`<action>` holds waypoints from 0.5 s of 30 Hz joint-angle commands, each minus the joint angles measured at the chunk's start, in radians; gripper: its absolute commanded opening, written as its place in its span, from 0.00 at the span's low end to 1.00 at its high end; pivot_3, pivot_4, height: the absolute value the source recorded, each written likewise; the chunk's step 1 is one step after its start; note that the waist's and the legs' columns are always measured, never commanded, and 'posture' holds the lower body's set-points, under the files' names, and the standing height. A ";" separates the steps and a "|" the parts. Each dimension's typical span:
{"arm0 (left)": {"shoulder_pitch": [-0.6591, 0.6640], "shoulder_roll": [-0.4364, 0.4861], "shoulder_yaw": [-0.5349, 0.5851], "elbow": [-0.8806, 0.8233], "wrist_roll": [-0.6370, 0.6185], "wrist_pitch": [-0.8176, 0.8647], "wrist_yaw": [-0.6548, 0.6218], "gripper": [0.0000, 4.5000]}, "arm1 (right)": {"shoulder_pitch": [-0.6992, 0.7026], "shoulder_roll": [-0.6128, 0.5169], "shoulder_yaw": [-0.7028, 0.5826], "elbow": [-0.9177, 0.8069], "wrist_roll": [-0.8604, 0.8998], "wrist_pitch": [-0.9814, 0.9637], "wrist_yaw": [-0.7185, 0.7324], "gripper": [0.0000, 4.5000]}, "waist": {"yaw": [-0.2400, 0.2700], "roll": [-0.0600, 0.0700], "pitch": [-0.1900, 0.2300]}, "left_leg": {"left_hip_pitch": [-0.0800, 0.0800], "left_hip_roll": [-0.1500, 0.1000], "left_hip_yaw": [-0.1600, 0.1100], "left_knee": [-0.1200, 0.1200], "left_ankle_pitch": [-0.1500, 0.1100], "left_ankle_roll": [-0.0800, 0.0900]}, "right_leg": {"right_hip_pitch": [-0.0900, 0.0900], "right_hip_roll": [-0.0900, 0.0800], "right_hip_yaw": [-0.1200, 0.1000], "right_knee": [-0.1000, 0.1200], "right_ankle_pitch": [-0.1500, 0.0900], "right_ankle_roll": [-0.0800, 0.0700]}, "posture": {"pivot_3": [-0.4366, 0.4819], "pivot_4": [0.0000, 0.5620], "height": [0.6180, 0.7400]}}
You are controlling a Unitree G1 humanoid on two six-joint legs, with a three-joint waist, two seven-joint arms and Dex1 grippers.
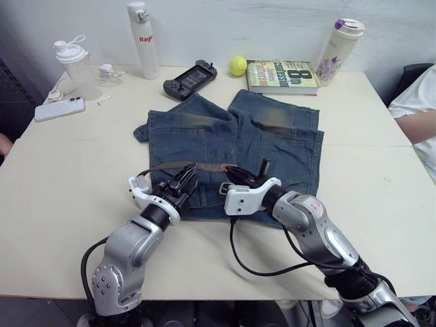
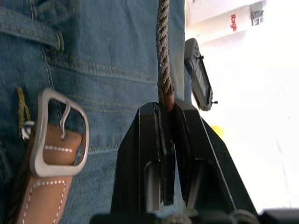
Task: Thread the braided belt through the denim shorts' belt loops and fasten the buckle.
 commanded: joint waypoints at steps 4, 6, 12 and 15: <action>-0.111 0.017 0.053 0.137 -0.012 0.041 -0.056 0.01 | 0.012 0.012 -0.014 -0.055 -0.010 -0.012 0.004 0.00 | 0.000 0.000 0.000 | 0.000 0.000 0.000 0.000 0.000 0.000 | 0.000 0.001 0.000 0.000 0.000 0.000 | 0.48 0.27 1.00; -0.135 0.029 0.093 0.189 -0.012 0.073 -0.068 0.01 | 0.015 0.014 -0.016 -0.061 -0.011 -0.009 0.006 0.00 | -0.001 0.000 0.000 | 0.000 0.000 0.000 -0.001 0.000 0.000 | 0.000 0.001 0.000 -0.001 0.000 0.000 | 0.48 0.27 1.00; -0.161 0.084 0.219 0.352 -0.012 0.223 -0.169 0.01 | 0.018 0.019 -0.021 -0.061 -0.013 -0.005 0.006 0.00 | -0.001 0.001 0.000 | 0.000 0.002 0.000 -0.002 0.000 -0.003 | -0.001 0.002 0.001 -0.001 0.000 0.000 | 0.48 0.27 1.00; -0.160 0.142 0.234 0.411 -0.012 0.305 -0.245 0.01 | 0.019 0.022 -0.025 -0.060 -0.014 -0.003 0.006 0.00 | -0.001 0.001 0.000 | 0.000 0.002 0.000 -0.003 0.001 -0.003 | -0.002 0.002 0.001 -0.001 0.000 0.000 | 0.48 0.27 1.00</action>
